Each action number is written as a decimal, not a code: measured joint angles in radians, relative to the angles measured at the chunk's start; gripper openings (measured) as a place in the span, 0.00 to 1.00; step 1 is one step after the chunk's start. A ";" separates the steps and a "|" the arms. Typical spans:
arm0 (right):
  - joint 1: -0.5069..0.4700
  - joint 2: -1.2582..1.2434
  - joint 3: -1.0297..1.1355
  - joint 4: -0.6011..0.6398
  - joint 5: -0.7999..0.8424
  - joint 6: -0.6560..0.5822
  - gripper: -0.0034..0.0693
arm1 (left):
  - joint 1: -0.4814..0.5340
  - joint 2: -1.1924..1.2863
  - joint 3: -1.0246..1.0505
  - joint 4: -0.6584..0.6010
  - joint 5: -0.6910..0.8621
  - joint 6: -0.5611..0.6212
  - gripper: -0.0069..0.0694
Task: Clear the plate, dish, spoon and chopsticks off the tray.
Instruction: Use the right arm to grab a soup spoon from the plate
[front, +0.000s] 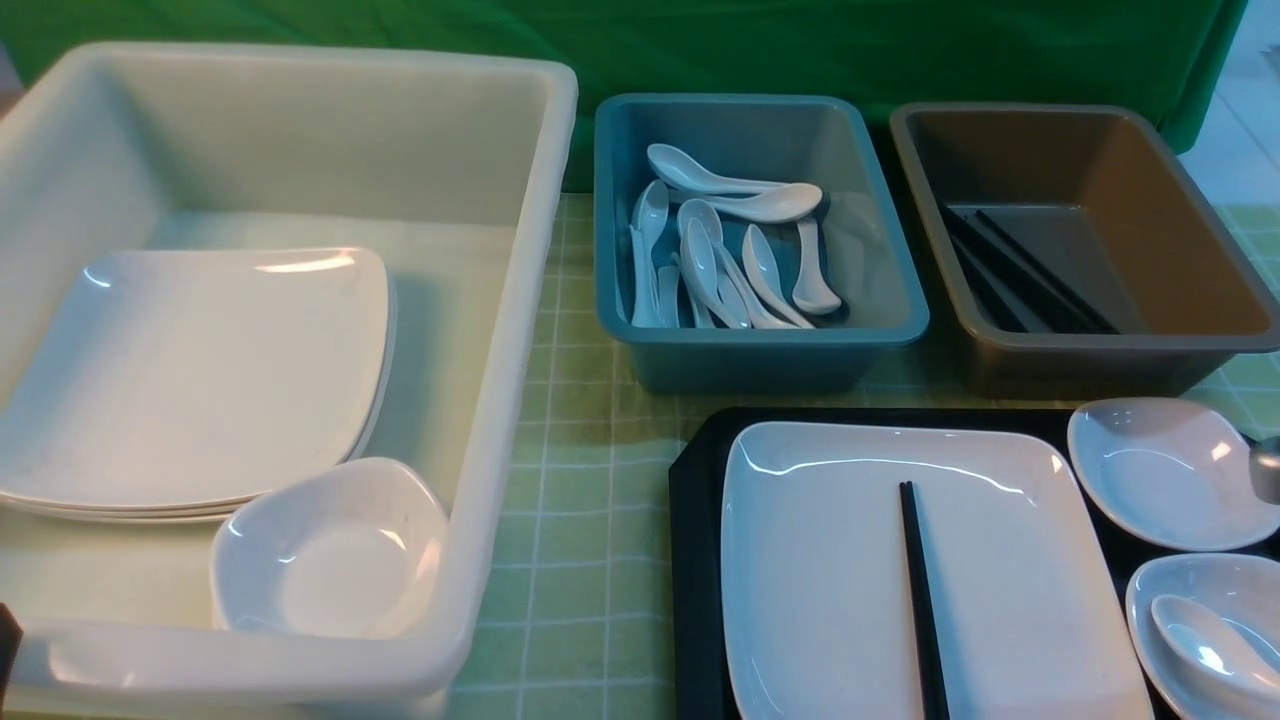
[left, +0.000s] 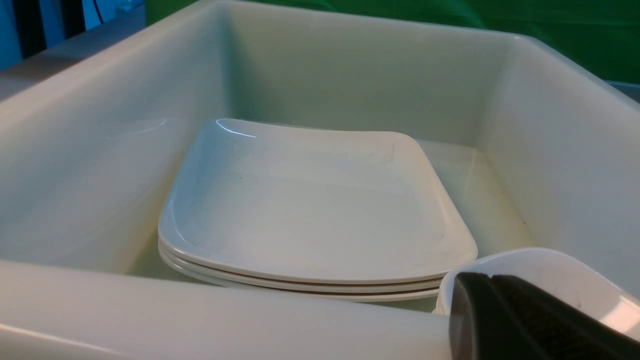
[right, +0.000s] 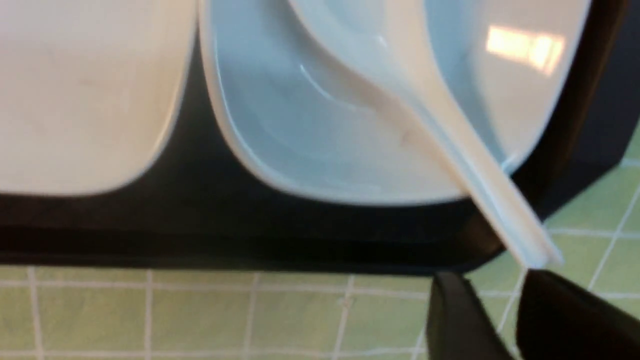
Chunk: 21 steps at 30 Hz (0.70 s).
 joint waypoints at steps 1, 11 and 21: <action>0.000 0.018 -0.011 0.002 -0.016 -0.014 0.40 | 0.000 0.000 0.000 0.000 0.000 0.000 0.09; 0.000 0.223 -0.043 0.006 -0.105 -0.236 0.50 | 0.000 0.000 0.000 0.000 0.000 0.000 0.09; 0.000 0.308 -0.043 0.005 -0.131 -0.327 0.50 | 0.000 0.000 0.000 0.000 0.000 0.000 0.09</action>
